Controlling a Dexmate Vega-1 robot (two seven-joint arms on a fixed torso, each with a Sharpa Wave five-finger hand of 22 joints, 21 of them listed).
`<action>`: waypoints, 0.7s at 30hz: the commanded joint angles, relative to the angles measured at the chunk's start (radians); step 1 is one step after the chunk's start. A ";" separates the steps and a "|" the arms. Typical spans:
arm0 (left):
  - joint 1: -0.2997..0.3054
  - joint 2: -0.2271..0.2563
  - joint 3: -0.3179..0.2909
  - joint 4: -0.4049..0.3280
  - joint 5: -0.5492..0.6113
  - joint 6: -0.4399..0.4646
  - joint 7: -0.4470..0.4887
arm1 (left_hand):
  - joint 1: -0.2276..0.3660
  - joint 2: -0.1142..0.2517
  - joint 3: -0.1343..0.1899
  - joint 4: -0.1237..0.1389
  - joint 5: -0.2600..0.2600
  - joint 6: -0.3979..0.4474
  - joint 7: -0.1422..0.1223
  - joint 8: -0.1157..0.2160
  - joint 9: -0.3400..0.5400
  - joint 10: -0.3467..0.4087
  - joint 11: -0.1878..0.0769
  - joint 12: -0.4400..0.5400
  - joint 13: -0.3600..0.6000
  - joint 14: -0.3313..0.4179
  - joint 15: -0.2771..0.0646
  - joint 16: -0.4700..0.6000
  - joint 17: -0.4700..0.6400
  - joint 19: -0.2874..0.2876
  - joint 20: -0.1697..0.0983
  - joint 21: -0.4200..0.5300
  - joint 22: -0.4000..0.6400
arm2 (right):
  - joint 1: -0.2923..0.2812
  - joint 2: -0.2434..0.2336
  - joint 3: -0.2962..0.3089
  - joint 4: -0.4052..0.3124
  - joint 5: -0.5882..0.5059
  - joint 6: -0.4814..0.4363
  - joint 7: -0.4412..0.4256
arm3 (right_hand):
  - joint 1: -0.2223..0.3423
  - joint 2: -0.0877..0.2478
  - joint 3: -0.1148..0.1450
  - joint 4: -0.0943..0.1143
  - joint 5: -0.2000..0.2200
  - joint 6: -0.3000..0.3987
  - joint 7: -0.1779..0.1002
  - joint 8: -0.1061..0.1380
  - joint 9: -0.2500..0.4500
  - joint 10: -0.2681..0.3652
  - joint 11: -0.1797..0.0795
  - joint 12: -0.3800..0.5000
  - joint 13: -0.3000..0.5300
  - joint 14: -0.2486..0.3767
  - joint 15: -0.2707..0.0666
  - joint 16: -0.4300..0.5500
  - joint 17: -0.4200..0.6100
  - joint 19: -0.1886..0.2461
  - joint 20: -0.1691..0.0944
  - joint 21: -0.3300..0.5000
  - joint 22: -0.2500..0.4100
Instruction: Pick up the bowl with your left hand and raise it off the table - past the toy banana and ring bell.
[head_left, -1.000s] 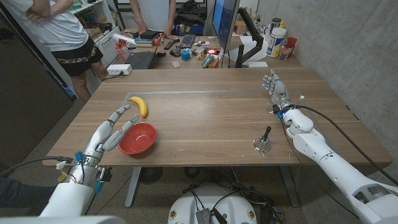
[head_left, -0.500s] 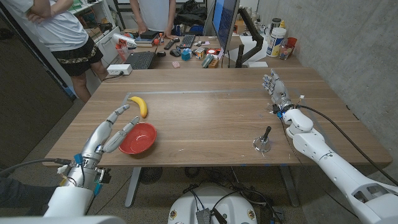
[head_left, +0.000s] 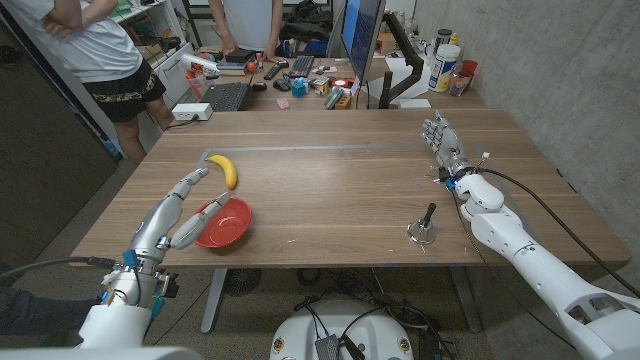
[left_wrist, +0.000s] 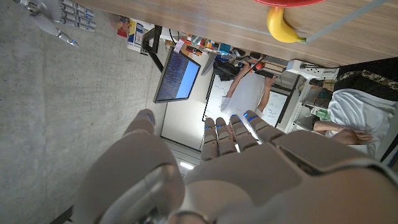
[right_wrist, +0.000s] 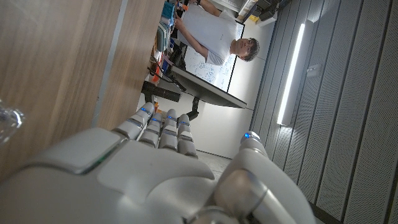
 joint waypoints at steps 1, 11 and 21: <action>0.027 -0.010 0.033 -0.054 0.143 0.100 0.020 | 0.024 -0.003 0.003 -0.016 0.004 0.008 -0.003 0.009 0.006 0.004 -0.002 0.002 0.004 0.019 0.003 0.011 0.002 0.020 -0.009 0.006 0.004 | 0.012 0.001 -0.006 0.010 0.001 -0.004 0.014 | 0.007 0.006 0.002 -0.005 0.004 0.004 -0.001 0.005 0.002 0.004 -0.001 0.003 0.004 0.003 0.003 0.005 0.003 0.004 -0.005 0.000 0.005; 0.030 0.009 0.076 -0.089 0.257 0.188 0.046 | 0.054 -0.011 0.005 -0.035 0.006 0.016 -0.005 0.010 0.007 0.021 -0.009 0.008 0.006 0.029 0.007 0.010 0.003 0.030 -0.008 0.005 0.005 | 0.014 0.001 -0.005 0.015 0.004 -0.002 0.021 | 0.007 0.006 0.001 -0.005 0.004 0.003 -0.001 0.004 0.002 0.004 -0.002 0.002 0.004 0.005 0.003 0.005 0.003 0.005 -0.006 0.000 0.005; 0.039 0.037 0.130 -0.129 0.418 0.319 0.045 | 0.083 -0.020 0.006 -0.054 0.009 0.022 -0.012 0.010 0.007 0.046 -0.008 0.015 0.008 0.044 0.005 0.012 0.003 0.037 -0.011 0.005 0.005 | 0.008 0.000 0.003 0.024 0.011 0.010 0.027 | 0.007 0.007 0.001 -0.005 0.005 0.004 -0.001 0.004 0.002 0.004 -0.002 0.002 0.004 0.005 0.003 0.005 0.003 0.004 -0.004 -0.001 0.005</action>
